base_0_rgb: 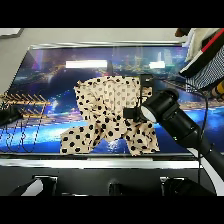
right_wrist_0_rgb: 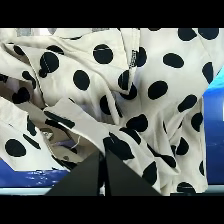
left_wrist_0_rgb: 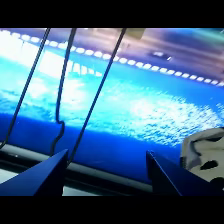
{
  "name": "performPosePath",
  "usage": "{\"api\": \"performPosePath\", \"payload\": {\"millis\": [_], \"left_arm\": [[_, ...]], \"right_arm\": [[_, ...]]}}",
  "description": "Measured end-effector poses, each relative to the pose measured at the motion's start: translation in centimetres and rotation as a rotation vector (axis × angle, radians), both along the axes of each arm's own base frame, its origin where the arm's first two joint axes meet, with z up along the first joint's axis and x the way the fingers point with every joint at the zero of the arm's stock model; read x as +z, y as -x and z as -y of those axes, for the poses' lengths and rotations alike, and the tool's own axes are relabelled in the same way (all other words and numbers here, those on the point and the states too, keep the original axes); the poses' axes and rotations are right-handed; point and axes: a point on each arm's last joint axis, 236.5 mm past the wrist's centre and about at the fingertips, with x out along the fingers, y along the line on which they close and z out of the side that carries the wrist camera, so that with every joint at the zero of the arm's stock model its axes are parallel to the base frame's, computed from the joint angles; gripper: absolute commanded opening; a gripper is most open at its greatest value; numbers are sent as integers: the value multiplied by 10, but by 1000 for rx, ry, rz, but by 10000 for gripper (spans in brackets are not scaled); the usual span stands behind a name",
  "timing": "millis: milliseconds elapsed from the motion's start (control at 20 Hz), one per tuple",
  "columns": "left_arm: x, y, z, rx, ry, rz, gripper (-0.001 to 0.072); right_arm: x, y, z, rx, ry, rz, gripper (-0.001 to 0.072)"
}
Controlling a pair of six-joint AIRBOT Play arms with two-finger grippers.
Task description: Fold the clothes and pants, and hang the long-sleeved shirts on hangers.
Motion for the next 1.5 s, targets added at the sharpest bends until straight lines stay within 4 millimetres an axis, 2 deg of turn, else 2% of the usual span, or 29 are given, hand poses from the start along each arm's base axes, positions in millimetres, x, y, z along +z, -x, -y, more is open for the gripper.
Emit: {"api": "performPosePath", "payload": {"millis": [100,200,400,600,850,1100,1500], "left_arm": [[-17,24,-11,16,-2,-6,574],[-31,40,-21,37,-5,7,575],[-59,53,-28,41,29,27,575],[-83,56,-31,-16,33,25,575],[-103,51,-36,-118,17,26,575],[-120,45,-29,-296,31,28,575],[-140,47,-16,-466,62,9,573]], "right_arm": [[0,0,0,2,1,1,20],[0,0,0,3,2,1,20],[0,0,0,9,4,1,20],[0,0,0,9,4,0,20],[0,1,1,8,7,-4,20],[-1,2,2,6,11,-8,20],[-1,3,4,4,18,-15,20]]}}
